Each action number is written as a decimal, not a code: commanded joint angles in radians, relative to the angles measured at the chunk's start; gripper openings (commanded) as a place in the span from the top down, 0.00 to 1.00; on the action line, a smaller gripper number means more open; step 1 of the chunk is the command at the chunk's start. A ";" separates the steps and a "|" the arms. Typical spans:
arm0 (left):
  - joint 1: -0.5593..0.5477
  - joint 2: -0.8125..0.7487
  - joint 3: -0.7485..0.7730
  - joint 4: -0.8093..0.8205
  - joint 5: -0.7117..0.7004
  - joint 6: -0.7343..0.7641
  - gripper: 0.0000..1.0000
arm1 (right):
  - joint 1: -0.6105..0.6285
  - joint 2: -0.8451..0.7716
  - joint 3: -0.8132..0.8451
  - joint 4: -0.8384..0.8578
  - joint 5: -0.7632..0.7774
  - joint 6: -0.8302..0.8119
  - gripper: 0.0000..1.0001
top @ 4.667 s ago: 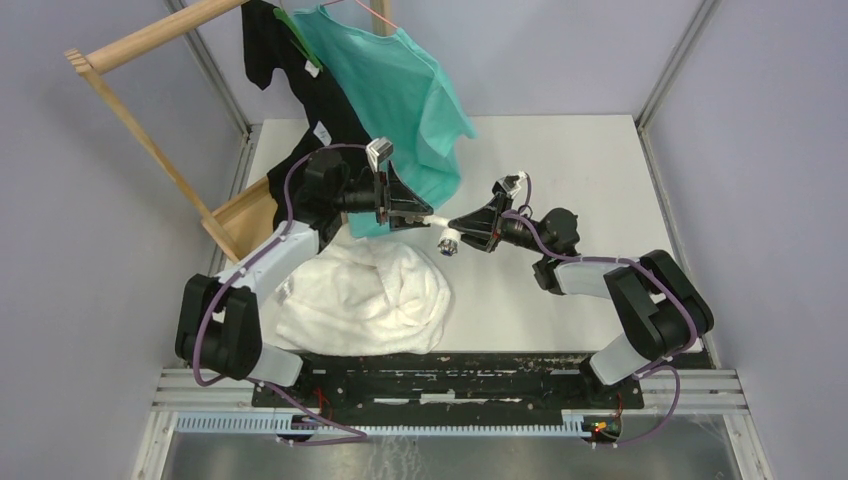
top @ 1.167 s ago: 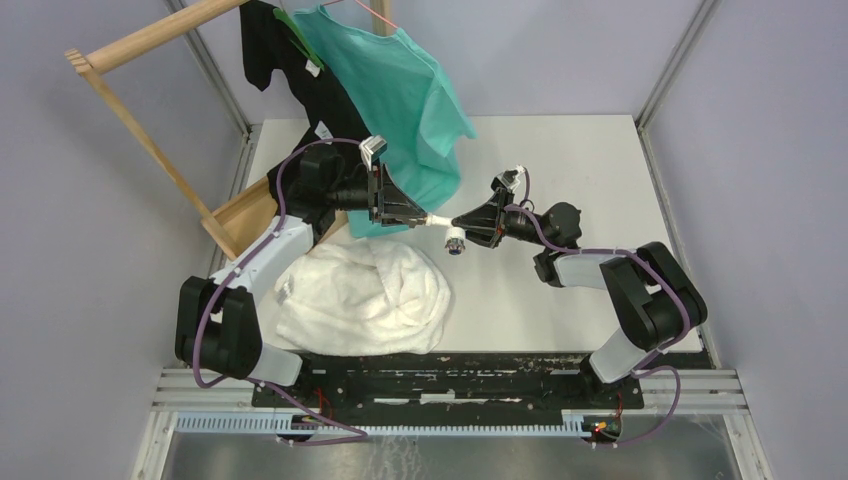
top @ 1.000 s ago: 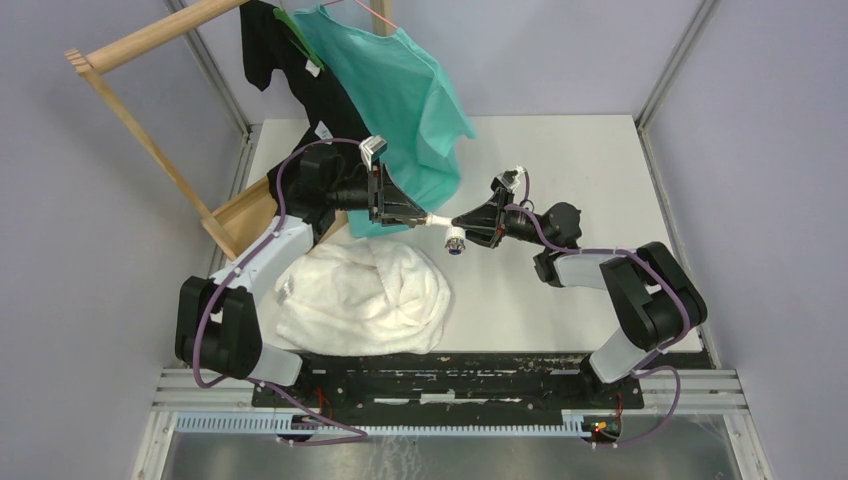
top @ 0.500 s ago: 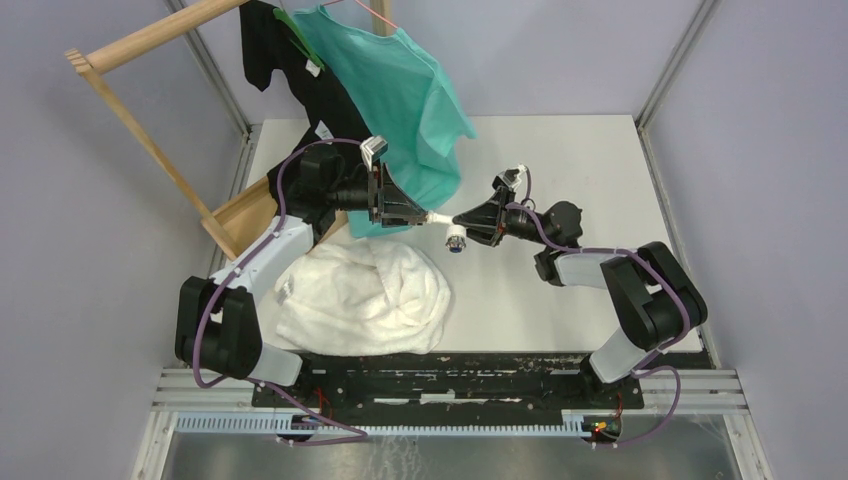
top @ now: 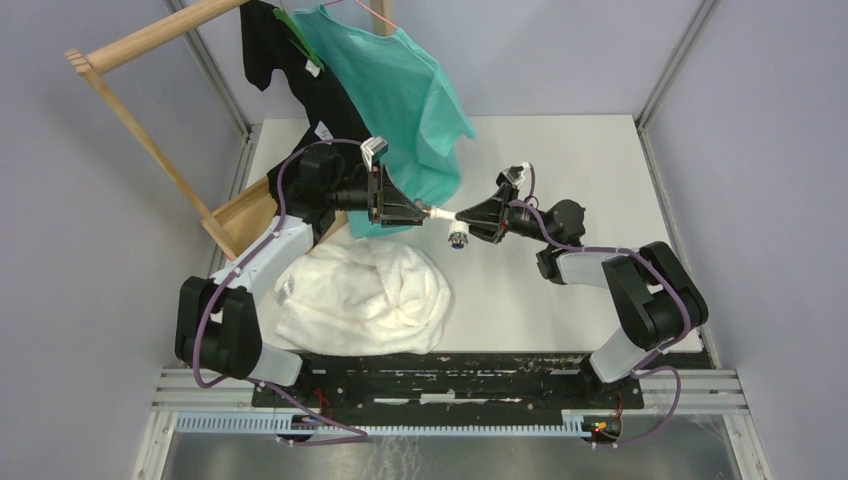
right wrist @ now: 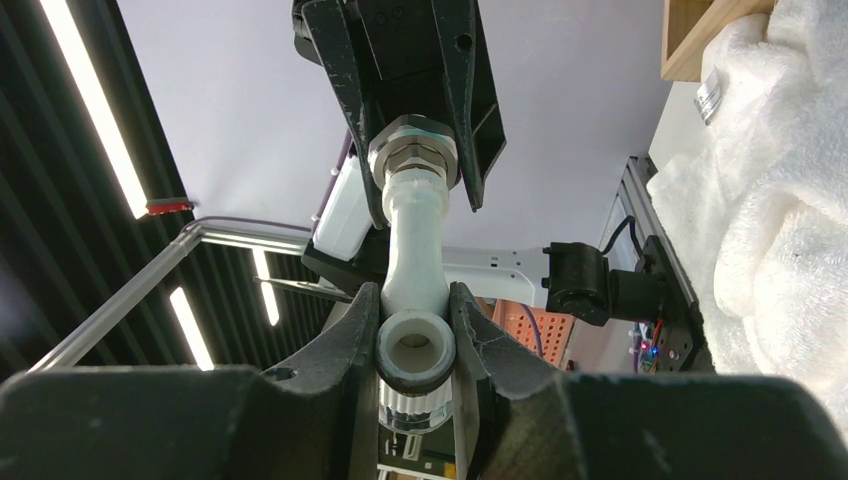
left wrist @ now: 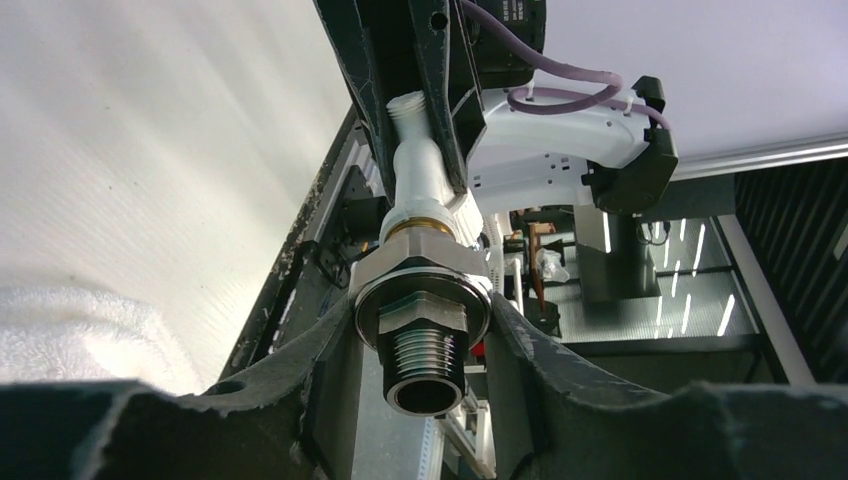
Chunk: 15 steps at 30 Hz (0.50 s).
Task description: Install the water faucets
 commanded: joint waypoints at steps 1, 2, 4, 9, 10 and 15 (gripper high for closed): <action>-0.005 -0.018 0.004 0.048 0.029 -0.038 0.55 | -0.003 -0.037 0.043 0.103 0.000 -0.013 0.99; -0.004 -0.017 0.003 0.056 0.027 -0.045 0.52 | -0.003 -0.039 0.043 0.103 -0.005 -0.015 0.99; -0.004 -0.018 0.002 0.062 0.022 -0.048 0.40 | -0.004 -0.043 0.039 0.104 -0.013 -0.022 0.99; -0.004 -0.019 0.001 0.073 0.006 -0.063 0.32 | -0.005 -0.044 0.028 0.102 -0.019 -0.029 0.99; -0.004 -0.021 -0.001 0.080 0.003 -0.069 0.32 | -0.004 -0.044 0.027 0.103 -0.018 -0.031 0.99; -0.006 -0.018 -0.021 0.148 0.015 -0.114 0.52 | -0.004 -0.043 0.025 0.102 -0.019 -0.033 0.99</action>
